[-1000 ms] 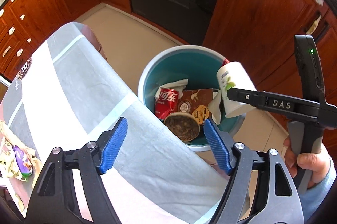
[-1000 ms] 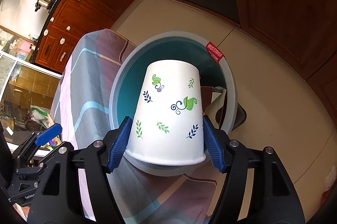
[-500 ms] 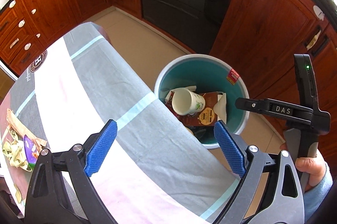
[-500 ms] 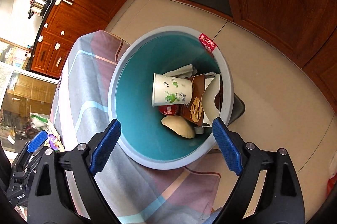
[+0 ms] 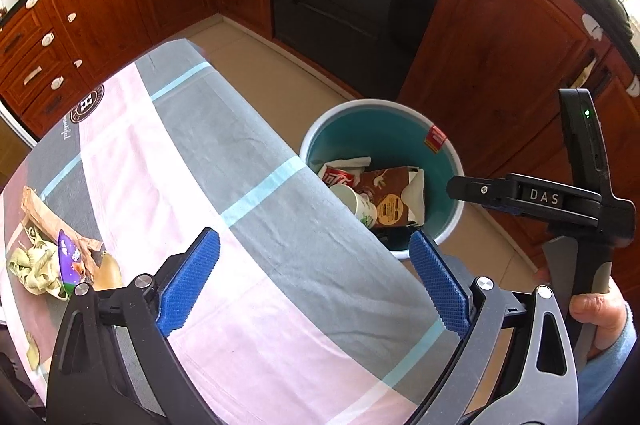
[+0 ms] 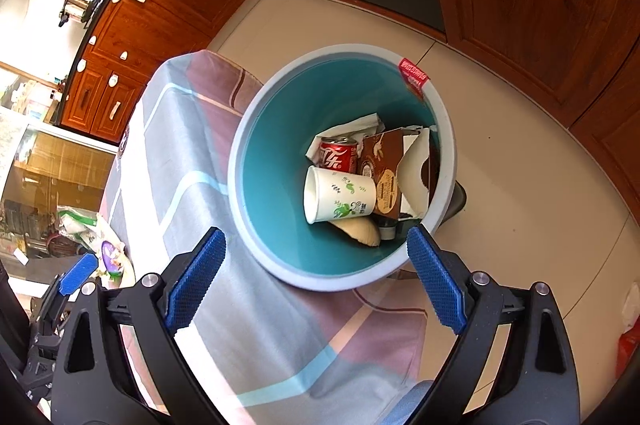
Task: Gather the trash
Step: 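Move both tools back over the table toward the corn husks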
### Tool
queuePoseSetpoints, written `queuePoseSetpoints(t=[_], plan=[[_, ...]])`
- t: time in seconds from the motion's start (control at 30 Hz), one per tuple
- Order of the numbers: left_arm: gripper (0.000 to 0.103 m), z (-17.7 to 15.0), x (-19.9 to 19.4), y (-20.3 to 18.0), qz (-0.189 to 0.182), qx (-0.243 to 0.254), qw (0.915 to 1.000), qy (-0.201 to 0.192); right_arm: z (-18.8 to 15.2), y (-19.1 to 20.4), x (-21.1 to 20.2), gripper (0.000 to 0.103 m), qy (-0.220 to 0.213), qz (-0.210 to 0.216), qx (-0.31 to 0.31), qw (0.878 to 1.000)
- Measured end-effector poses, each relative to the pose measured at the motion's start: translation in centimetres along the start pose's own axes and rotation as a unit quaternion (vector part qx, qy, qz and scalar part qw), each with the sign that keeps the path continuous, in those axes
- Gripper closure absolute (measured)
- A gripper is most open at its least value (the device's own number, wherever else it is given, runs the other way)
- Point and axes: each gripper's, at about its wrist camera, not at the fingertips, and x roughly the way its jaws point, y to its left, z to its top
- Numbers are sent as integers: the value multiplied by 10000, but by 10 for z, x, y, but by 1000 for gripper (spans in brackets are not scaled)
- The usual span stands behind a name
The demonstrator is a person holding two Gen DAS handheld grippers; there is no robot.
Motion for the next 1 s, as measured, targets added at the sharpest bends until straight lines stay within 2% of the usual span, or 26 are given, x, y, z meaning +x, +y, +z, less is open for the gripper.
queuePoseSetpoints(t=[0.23, 0.47, 0.73, 1.0], plan=[[5, -18, -23, 12, 35, -44, 9999, -149, -16, 28, -13, 15, -53, 8, -219, 9997], [4, -39, -41, 50, 138, -324, 9991, -240, -29, 71, -14, 12, 27, 24, -611, 9981], [4, -68, -57, 123, 412, -951, 9943, -267, -52, 139, 10, 10, 274, 87, -1182, 9926], [4, -94, -69, 216, 935, -1454, 9846, -274, -76, 208, 50, 10, 673, 124, -1702, 9830]])
